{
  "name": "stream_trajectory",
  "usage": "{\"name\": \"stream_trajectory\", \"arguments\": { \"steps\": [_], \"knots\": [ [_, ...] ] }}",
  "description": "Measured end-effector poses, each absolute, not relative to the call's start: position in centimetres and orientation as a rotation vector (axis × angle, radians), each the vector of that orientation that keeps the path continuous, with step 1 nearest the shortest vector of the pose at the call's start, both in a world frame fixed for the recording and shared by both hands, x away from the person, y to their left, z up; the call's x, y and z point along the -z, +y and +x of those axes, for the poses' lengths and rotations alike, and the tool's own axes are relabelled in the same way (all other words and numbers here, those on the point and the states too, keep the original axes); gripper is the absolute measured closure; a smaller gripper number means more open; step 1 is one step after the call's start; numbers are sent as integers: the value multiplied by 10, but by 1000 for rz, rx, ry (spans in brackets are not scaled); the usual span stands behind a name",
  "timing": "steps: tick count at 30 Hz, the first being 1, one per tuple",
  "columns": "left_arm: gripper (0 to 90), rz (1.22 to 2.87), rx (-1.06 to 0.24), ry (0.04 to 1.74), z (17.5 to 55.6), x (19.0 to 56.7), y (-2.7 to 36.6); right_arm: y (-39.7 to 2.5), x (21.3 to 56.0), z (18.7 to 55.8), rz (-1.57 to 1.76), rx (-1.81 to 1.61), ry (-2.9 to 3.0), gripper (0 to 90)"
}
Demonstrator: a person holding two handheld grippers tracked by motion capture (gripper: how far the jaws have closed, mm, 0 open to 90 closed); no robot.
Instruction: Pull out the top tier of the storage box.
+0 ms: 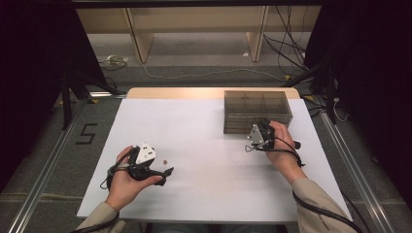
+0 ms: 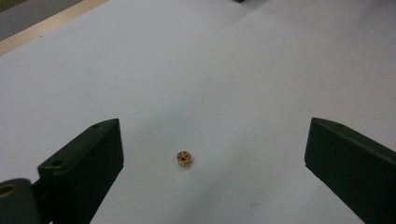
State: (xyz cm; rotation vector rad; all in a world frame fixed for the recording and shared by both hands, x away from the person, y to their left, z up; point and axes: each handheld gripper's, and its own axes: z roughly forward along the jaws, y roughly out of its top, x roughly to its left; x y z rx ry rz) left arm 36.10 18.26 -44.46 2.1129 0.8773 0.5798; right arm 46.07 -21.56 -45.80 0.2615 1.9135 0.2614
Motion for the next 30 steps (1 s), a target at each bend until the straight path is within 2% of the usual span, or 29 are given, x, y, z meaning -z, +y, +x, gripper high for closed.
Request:
{"name": "stream_trajectory", "arguments": {
  "steps": [30],
  "knots": [
    [44,2115,-584,878,361,445,183,-215,458,457,261,-256,1914,796]
  ]
}}
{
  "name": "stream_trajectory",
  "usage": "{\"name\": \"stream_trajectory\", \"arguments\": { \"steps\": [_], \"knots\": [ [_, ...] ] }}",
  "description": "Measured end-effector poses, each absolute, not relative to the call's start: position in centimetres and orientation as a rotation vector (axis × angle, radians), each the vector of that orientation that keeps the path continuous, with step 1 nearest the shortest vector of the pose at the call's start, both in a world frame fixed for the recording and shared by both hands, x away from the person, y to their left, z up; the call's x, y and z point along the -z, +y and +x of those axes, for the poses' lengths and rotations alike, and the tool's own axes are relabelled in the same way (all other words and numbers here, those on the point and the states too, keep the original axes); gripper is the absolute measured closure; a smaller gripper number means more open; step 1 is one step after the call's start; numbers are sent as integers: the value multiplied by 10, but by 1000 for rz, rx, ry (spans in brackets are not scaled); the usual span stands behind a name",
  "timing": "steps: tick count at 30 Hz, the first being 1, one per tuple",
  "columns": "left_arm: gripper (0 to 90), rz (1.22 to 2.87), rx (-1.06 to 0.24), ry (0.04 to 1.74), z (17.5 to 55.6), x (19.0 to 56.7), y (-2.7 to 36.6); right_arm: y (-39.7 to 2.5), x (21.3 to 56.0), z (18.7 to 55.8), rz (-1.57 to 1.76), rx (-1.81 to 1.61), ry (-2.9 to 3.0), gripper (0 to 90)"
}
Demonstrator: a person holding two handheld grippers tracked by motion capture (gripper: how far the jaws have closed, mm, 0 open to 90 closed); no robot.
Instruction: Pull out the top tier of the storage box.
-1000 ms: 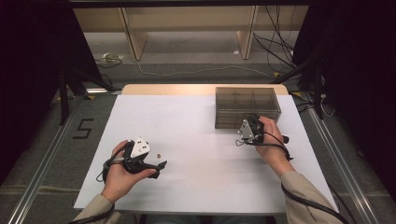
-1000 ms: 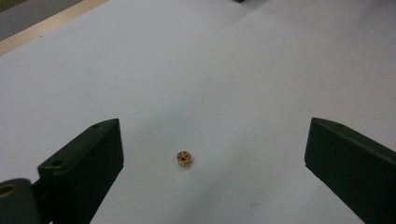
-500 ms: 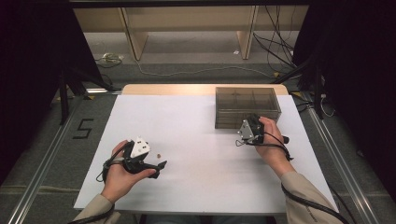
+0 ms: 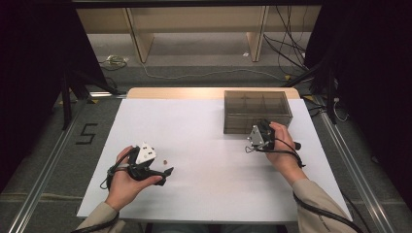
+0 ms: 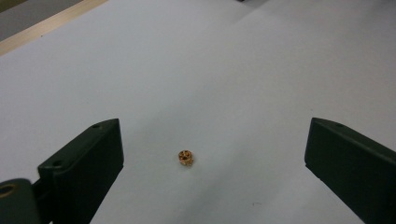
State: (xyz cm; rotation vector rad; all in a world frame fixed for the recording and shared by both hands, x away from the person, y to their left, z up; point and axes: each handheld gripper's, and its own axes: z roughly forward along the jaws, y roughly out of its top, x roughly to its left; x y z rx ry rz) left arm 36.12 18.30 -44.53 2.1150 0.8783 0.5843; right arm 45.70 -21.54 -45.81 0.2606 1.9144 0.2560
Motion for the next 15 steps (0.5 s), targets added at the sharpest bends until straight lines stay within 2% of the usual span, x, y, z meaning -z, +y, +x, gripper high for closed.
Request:
{"name": "stream_trajectory", "arguments": {
  "steps": [15],
  "knots": [
    [43,2117,-590,880,361,445,183,-215,458,453,255,-249,1914,796]
  ]
}}
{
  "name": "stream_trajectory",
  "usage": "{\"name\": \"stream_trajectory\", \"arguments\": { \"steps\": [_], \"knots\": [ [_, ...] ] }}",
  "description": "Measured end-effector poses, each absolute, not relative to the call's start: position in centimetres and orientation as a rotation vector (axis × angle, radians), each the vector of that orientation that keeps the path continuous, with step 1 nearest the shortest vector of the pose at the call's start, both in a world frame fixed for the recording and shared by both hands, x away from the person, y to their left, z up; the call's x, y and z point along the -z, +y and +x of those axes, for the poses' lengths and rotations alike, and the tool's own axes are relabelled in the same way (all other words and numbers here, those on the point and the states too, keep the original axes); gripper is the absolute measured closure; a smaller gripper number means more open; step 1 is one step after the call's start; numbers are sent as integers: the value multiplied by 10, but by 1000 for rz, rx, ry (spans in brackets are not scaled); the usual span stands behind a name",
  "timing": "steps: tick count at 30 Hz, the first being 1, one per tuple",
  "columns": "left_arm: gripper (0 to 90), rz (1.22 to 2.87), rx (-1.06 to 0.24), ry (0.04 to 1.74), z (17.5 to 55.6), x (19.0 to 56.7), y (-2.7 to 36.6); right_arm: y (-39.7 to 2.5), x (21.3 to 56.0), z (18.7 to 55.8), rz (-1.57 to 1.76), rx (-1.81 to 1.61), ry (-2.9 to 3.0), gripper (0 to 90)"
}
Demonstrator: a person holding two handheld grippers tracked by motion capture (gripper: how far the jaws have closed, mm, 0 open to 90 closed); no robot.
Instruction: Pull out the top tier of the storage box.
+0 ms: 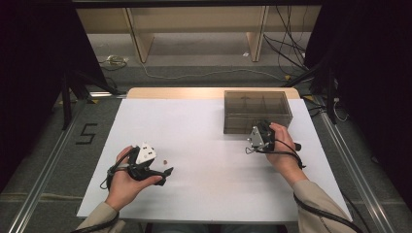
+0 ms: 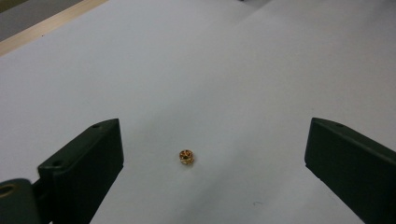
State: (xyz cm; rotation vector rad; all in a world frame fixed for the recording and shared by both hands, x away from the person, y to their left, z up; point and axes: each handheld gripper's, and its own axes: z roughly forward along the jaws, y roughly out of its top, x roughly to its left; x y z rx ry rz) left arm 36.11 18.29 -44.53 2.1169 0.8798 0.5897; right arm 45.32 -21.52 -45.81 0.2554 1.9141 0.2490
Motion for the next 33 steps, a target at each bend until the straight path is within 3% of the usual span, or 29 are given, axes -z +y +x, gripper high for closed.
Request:
{"name": "stream_trajectory", "arguments": {
  "steps": [33],
  "knots": [
    [42,2120,-597,879,361,445,183,-215,458,439,235,-240,1917,795]
  ]
}}
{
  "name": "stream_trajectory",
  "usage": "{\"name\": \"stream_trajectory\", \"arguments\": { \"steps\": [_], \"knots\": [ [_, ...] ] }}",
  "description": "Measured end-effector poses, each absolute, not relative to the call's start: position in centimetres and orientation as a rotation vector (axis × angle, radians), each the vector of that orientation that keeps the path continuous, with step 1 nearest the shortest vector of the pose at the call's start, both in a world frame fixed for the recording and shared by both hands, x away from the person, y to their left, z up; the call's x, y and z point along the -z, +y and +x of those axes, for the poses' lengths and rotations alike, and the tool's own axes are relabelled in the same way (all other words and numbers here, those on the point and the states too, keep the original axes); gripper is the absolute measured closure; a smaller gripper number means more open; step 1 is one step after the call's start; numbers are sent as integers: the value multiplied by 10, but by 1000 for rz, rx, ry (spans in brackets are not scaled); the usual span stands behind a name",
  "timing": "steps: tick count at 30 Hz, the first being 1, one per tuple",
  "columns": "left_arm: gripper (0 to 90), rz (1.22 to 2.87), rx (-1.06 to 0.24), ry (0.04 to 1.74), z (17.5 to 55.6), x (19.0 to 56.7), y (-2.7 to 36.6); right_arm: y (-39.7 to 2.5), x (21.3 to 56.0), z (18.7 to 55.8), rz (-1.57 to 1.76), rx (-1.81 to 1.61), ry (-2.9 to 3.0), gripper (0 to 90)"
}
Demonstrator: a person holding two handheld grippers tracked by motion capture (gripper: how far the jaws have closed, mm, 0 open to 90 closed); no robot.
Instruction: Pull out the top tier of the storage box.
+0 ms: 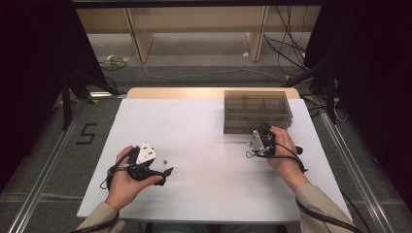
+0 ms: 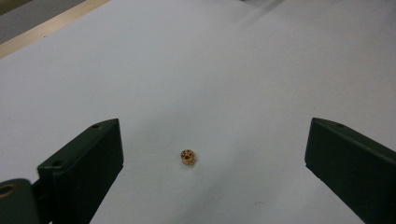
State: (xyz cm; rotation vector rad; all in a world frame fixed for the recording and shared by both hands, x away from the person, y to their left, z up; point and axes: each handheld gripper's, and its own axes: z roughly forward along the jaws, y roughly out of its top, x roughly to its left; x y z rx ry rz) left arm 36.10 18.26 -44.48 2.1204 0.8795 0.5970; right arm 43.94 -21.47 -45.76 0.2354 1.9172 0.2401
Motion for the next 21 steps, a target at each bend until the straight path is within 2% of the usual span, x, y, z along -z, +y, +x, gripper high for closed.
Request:
{"name": "stream_trajectory", "arguments": {
  "steps": [6,13,21],
  "knots": [
    [42,2120,-596,878,361,445,183,-215,457,438,238,-244,1924,788],
    [42,2121,-595,878,361,445,182,-216,449,432,241,-253,1975,663],
    [43,2115,-592,880,361,445,182,-227,437,433,215,-187,1989,660]
  ]
}}
